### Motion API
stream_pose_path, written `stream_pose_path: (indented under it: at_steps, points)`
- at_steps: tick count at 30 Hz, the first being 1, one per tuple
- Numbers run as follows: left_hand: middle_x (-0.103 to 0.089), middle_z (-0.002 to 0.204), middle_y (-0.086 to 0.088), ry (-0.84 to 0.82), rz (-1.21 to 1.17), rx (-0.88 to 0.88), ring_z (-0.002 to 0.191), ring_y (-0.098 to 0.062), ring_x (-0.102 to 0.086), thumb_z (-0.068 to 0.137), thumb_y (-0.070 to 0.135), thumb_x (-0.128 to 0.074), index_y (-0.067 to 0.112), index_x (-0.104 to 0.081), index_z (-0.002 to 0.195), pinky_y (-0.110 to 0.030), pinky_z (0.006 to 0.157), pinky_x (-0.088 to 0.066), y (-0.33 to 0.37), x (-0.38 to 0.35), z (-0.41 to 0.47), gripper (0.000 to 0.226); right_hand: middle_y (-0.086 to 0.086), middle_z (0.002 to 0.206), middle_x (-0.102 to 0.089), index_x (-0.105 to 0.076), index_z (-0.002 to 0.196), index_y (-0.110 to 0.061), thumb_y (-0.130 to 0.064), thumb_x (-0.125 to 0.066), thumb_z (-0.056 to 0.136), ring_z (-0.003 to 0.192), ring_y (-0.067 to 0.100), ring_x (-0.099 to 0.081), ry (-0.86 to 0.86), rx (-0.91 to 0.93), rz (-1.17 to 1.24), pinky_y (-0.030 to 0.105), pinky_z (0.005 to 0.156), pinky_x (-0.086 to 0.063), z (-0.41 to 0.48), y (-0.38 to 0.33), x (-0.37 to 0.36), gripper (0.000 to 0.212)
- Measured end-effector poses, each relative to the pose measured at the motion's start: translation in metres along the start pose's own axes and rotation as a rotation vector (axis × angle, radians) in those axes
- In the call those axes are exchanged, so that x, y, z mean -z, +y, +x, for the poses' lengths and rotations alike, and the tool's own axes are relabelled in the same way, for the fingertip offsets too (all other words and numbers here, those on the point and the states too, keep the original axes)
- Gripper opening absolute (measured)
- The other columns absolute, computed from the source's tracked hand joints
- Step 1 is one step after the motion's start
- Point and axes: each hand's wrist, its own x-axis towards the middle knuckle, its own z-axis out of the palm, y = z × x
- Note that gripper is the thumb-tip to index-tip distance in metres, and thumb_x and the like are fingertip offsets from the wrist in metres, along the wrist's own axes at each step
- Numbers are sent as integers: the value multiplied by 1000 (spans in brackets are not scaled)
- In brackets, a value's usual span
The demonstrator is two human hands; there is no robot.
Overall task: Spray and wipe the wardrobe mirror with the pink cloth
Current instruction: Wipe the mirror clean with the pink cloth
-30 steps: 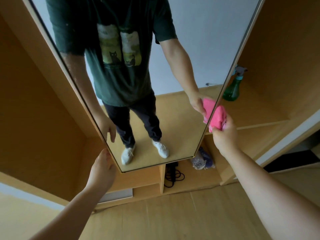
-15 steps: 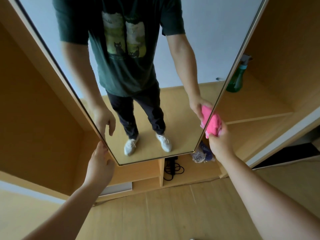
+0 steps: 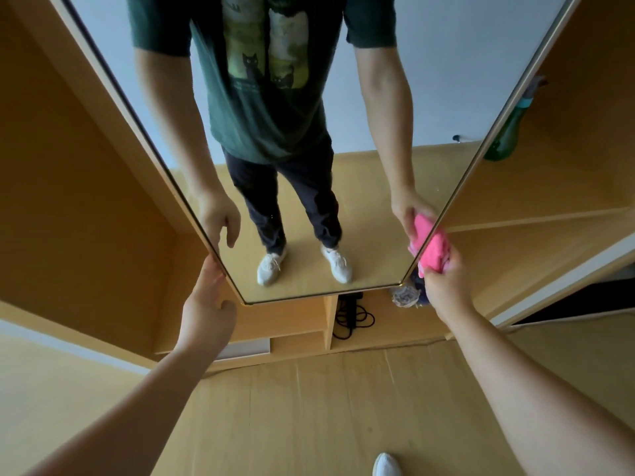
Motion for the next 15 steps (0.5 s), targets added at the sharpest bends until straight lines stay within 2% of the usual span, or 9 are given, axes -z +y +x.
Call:
stream_pose_path:
  at_steps: [3, 5, 8, 12, 15]
  points:
    - [-42, 134, 28, 29, -7, 10, 135, -8, -39, 83, -15, -37, 49, -25, 144, -30, 100, -40, -6, -2, 2, 89, -6, 100, -69, -56, 125, -27, -5, -55, 88, 86, 14, -68, -2, -36, 18, 36, 71, -59, -4, 6, -6, 43]
    - [-43, 135, 24, 47, -3, 6, 134, -8, -40, 82, -15, -37, 48, -27, 143, -34, 102, -41, -9, -3, 3, 88, -8, 96, -69, -57, 122, -27, -9, -54, 91, 84, 11, -68, 4, -43, 8, 35, 71, -58, -5, 9, -9, 36]
    - [-44, 136, 23, 56, 1, -2, 134, -6, -40, 81, -16, -37, 52, -28, 140, -36, 106, -39, -9, -4, 2, 91, -7, 85, -67, -57, 116, -27, -13, -50, 94, 69, 12, -66, 29, -72, 8, 35, 60, -56, -8, 12, -14, 27]
    - [-45, 142, 15, 57, 5, 20, 134, -5, -39, 82, -17, -37, 43, -27, 146, -35, 108, -38, -12, -5, 2, 88, -5, 85, -69, -58, 115, -30, -12, -48, 94, 68, 17, -66, 27, -84, -11, 40, 59, -54, -8, 20, -20, 30]
    - [-46, 142, 12, 72, 6, 30, 133, -4, -40, 82, -16, -38, 40, -29, 146, -38, 110, -37, -15, -6, 2, 86, -8, 81, -65, -58, 117, -20, -4, -45, 95, 66, 15, -63, 26, -94, 1, 39, 58, -53, -10, 20, -24, 31]
